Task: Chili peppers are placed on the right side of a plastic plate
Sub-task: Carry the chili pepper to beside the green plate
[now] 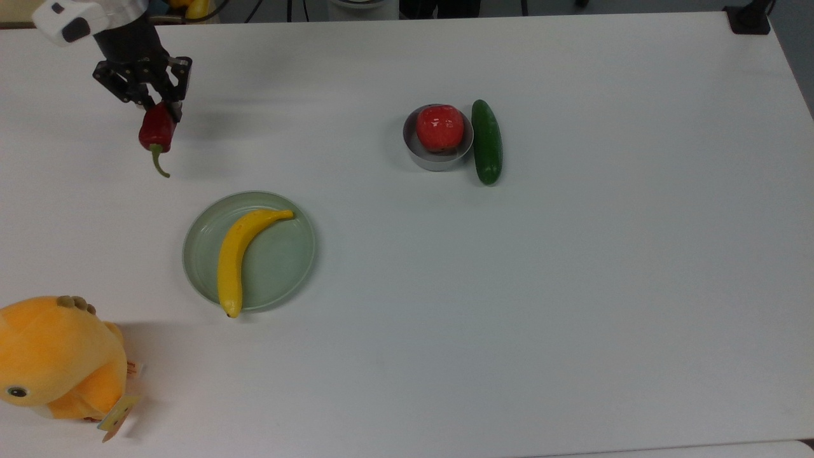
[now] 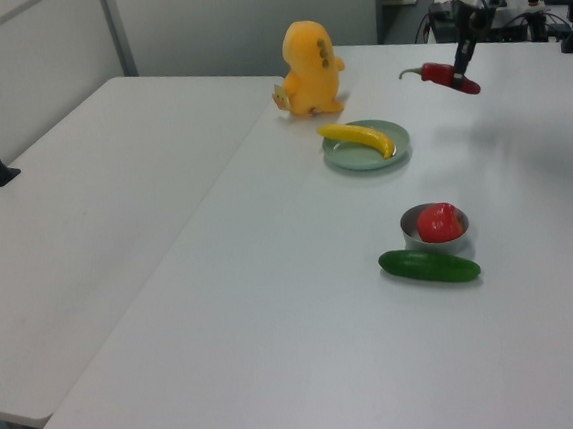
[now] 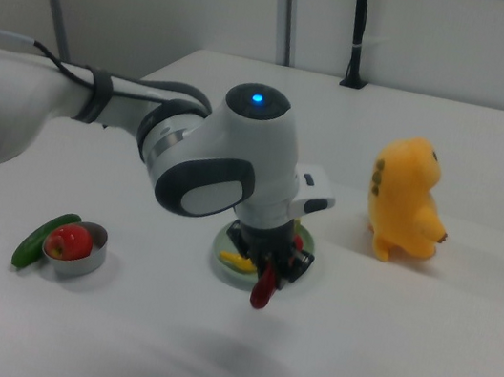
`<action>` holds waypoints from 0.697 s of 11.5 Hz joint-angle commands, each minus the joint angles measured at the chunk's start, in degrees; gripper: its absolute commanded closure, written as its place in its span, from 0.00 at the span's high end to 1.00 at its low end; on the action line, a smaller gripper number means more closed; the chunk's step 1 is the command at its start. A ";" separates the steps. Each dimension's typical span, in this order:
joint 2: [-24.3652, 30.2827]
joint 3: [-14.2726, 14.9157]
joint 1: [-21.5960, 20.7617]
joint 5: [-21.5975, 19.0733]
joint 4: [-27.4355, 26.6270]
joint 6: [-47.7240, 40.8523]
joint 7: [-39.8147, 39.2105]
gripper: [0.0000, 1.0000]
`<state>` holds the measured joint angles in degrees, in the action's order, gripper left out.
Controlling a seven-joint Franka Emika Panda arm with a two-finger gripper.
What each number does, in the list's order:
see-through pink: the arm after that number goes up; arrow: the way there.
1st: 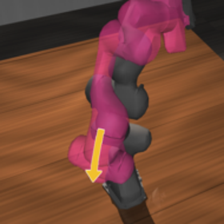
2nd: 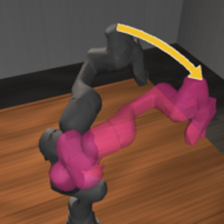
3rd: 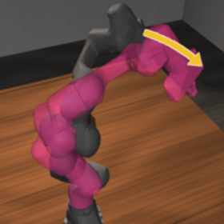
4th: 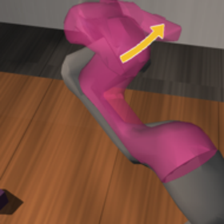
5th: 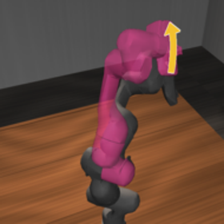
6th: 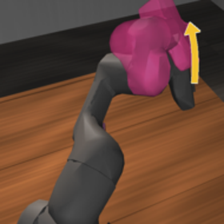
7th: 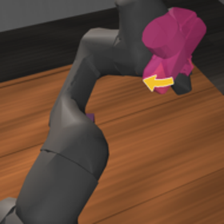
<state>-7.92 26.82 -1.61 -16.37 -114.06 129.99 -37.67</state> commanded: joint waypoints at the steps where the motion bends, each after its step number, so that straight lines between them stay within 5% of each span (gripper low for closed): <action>1: -8.57 -1.41 1.95 -7.87 11.72 -2.11 -2.05 0.21; 4: -17.36 -5.01 6.16 -11.21 21.58 -1.50 -2.05 0.21; 8: -24.14 -12.39 12.76 -11.58 27.12 0.59 -3.46 0.21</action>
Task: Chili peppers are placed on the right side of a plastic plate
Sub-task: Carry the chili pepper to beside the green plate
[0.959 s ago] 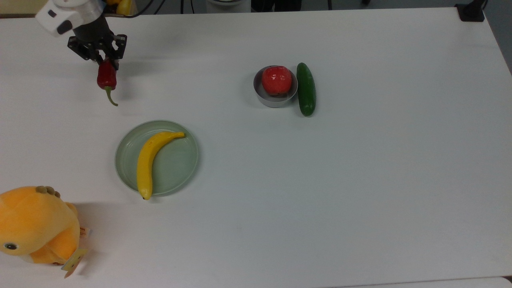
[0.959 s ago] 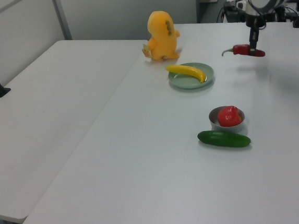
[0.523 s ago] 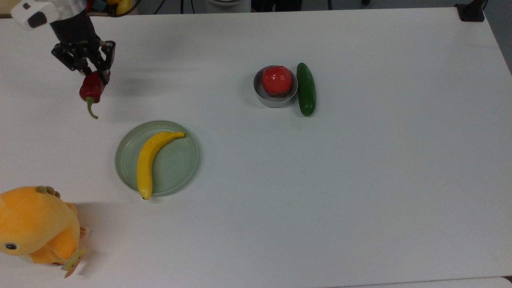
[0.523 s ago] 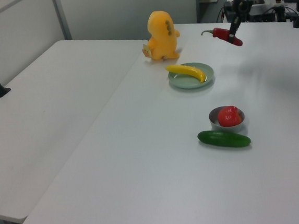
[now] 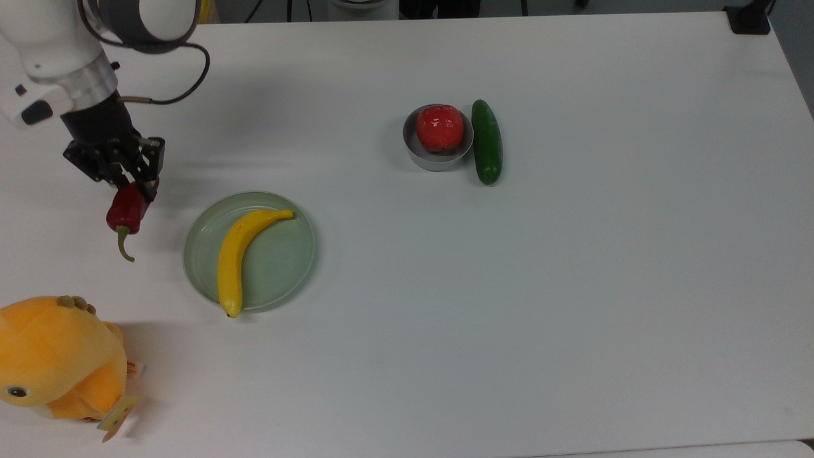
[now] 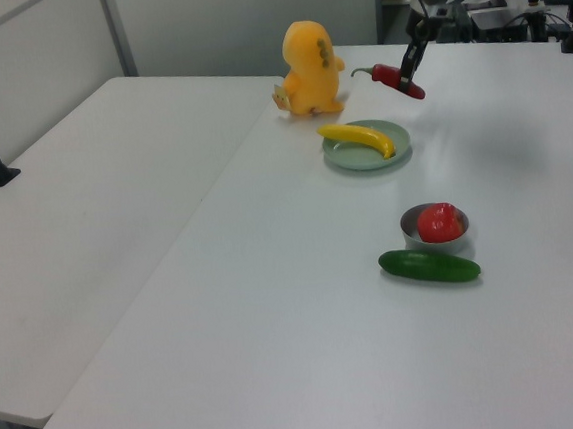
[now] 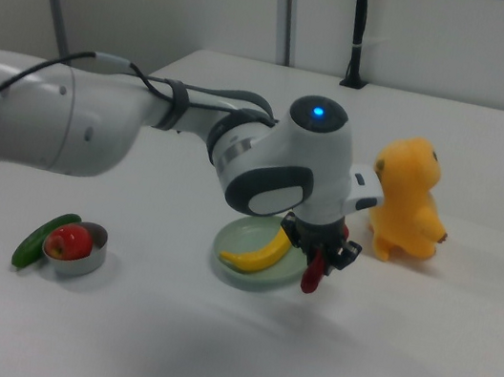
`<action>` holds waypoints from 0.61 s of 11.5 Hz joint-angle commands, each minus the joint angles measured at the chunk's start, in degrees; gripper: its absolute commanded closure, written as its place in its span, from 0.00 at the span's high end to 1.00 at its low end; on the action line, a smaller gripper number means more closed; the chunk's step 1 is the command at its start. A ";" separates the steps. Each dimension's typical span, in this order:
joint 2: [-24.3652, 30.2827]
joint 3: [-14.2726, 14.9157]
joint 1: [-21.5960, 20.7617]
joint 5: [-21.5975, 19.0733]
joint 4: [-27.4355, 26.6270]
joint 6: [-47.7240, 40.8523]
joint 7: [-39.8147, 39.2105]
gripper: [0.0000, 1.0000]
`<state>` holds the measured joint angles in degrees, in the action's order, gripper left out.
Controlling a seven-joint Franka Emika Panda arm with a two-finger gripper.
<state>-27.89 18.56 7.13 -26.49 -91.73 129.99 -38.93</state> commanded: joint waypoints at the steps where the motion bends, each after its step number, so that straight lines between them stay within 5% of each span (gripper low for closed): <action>1: -5.85 -5.45 4.82 -1.38 5.16 2.62 -2.21 0.21; 5: -9.64 -8.62 5.62 -1.20 5.86 8.35 -2.56 0.23; 7: -10.26 -9.59 5.62 -1.20 5.87 9.66 -2.56 0.37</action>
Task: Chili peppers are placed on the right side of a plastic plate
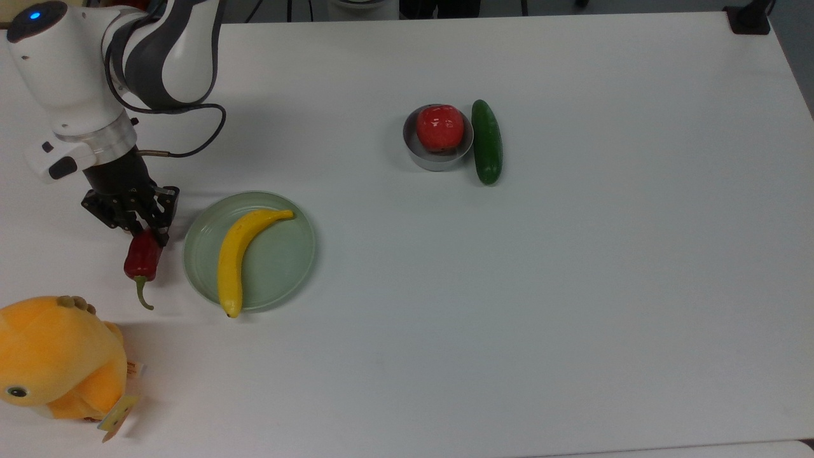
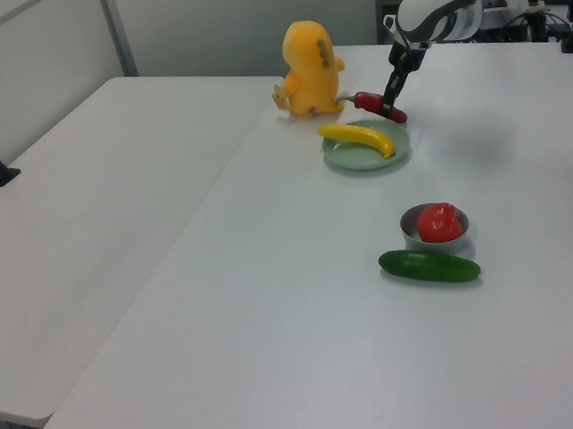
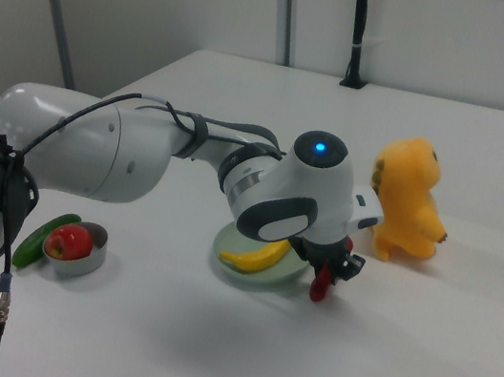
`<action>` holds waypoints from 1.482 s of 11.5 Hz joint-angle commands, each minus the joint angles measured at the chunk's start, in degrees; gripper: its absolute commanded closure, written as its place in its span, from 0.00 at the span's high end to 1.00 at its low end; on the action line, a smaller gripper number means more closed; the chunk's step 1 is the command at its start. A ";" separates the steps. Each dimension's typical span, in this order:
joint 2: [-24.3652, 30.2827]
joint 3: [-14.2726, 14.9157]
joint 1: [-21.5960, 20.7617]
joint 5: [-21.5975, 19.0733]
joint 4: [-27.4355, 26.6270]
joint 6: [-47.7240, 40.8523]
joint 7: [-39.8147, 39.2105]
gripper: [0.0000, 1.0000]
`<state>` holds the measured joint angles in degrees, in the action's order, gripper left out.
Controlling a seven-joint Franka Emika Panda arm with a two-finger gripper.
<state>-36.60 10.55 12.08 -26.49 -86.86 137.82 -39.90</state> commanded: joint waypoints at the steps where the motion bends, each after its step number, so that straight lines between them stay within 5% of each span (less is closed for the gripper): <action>1: -1.54 -1.58 0.58 -1.20 0.99 2.19 -1.58 0.62; 3: -1.45 -1.58 0.49 -0.85 0.90 3.76 -1.32 1.00; 7: -0.05 -1.58 0.75 -1.11 0.90 4.39 -0.80 1.00; 12: 8.72 -0.71 1.10 -0.41 0.46 -1.47 4.20 1.00; 17: 23.57 1.85 1.29 10.99 0.55 -22.99 21.76 1.00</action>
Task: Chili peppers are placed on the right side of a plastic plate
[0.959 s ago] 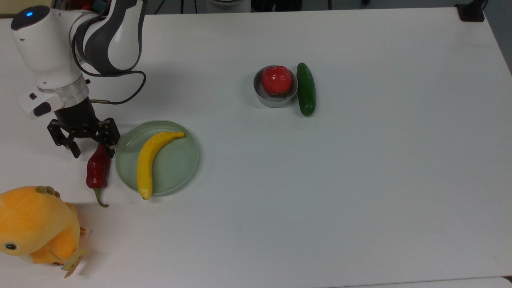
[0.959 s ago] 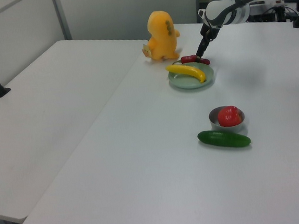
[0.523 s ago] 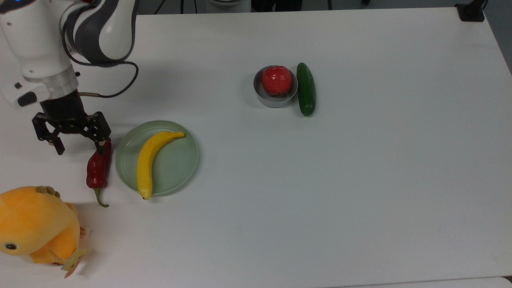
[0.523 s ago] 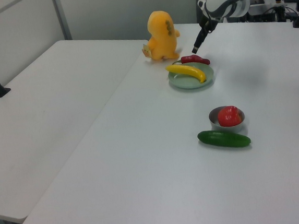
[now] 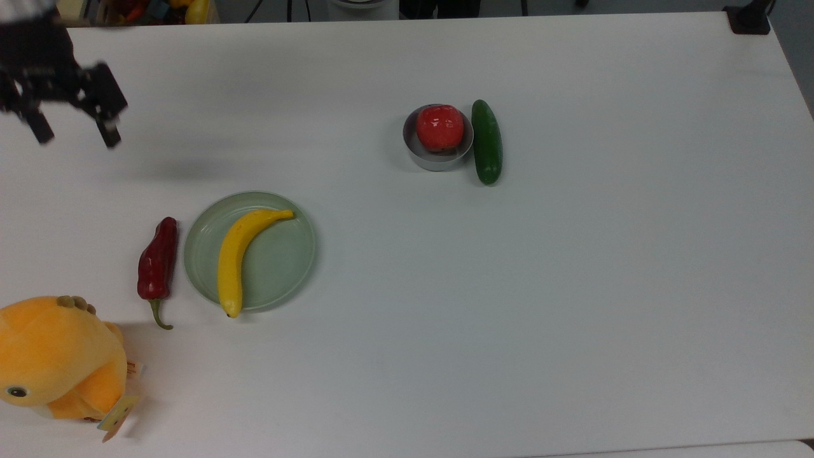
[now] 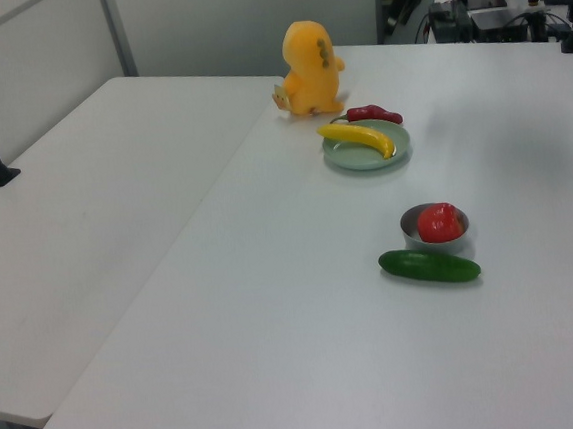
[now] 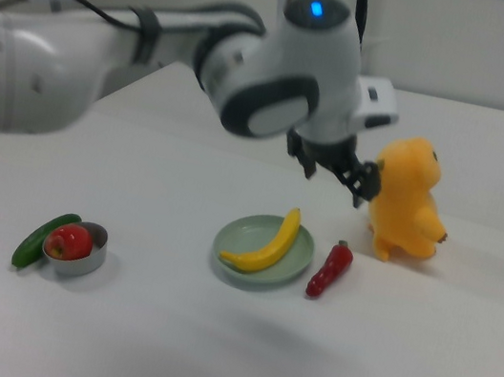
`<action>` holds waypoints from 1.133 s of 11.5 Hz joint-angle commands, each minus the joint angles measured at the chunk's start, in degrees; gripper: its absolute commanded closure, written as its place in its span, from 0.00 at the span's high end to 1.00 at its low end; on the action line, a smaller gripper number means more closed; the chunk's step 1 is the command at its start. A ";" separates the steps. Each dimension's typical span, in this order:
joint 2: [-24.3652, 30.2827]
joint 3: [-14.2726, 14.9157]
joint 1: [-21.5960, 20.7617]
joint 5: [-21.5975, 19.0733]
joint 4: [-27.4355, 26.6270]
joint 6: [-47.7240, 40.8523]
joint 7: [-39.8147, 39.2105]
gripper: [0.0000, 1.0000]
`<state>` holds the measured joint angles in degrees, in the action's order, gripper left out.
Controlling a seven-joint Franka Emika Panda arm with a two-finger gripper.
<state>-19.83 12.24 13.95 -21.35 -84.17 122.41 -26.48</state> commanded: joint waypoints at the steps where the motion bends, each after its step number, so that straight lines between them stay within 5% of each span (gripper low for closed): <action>1: 9.17 -0.02 -0.94 8.14 -1.96 -11.19 12.38 1.00; 5: 16.91 -0.99 -4.10 8.69 -1.87 -23.41 26.54 1.00; 8: 20.96 -6.94 -5.34 8.69 -2.22 -28.61 33.31 1.00; 11: 21.67 -14.42 -7.17 13.95 -2.31 -32.84 41.58 1.00; 13: 22.63 -14.70 -11.56 15.98 -4.32 -33.11 42.48 1.00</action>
<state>0.52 -2.14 6.41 -7.95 -84.96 89.90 13.94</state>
